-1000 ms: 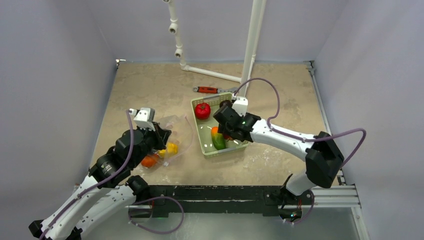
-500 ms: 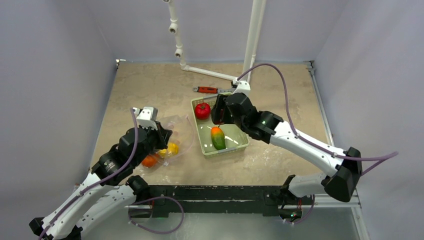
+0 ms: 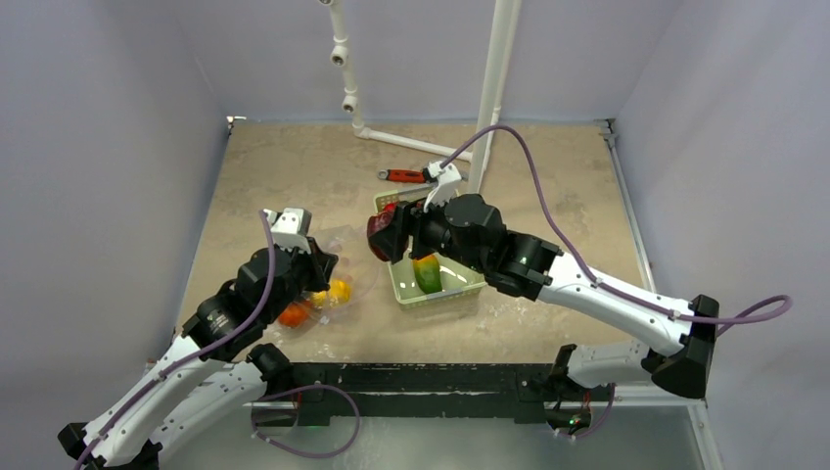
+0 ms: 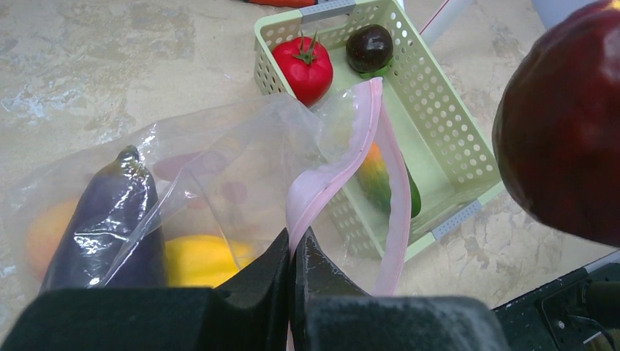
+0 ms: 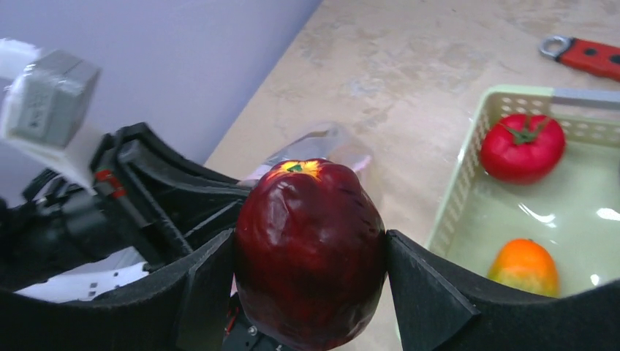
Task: Place the food in the zip-top bag and seal the zipper
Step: Place the fake fruit in the zipper food storage bag.
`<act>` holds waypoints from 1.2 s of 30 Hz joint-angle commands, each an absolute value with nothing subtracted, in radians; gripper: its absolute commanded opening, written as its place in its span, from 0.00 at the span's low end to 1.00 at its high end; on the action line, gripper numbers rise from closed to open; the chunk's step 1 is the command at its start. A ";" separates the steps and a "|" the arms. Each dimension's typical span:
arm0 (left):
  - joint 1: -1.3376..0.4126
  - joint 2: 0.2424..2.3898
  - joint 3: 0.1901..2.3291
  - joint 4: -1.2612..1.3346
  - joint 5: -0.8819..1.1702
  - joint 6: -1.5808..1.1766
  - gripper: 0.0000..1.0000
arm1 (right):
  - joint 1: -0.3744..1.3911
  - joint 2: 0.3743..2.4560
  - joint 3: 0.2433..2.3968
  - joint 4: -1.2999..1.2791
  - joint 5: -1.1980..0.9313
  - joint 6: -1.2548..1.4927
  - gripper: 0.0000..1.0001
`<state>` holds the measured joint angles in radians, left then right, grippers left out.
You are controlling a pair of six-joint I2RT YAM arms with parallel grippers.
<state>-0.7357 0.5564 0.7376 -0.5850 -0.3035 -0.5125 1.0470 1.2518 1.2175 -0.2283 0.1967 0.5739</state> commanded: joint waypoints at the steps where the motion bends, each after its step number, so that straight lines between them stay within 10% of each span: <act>1: -0.740 0.560 0.736 -0.557 -0.319 -0.512 0.00 | 1.081 1.253 1.250 -0.120 0.115 0.522 0.24; 27: -0.740 0.551 0.736 -0.558 -0.319 -0.512 0.00 | 1.154 1.528 1.189 -0.009 0.183 0.573 0.24; 36: -0.741 0.554 0.736 -0.556 -0.316 -0.512 0.00 | 1.154 1.644 1.278 -0.097 0.287 0.667 0.40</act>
<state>-0.7357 0.5564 0.7376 -0.5919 -0.3225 -0.5129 1.1500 1.6257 1.1965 -0.0658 0.2115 0.6109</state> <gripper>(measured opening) 0.003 0.713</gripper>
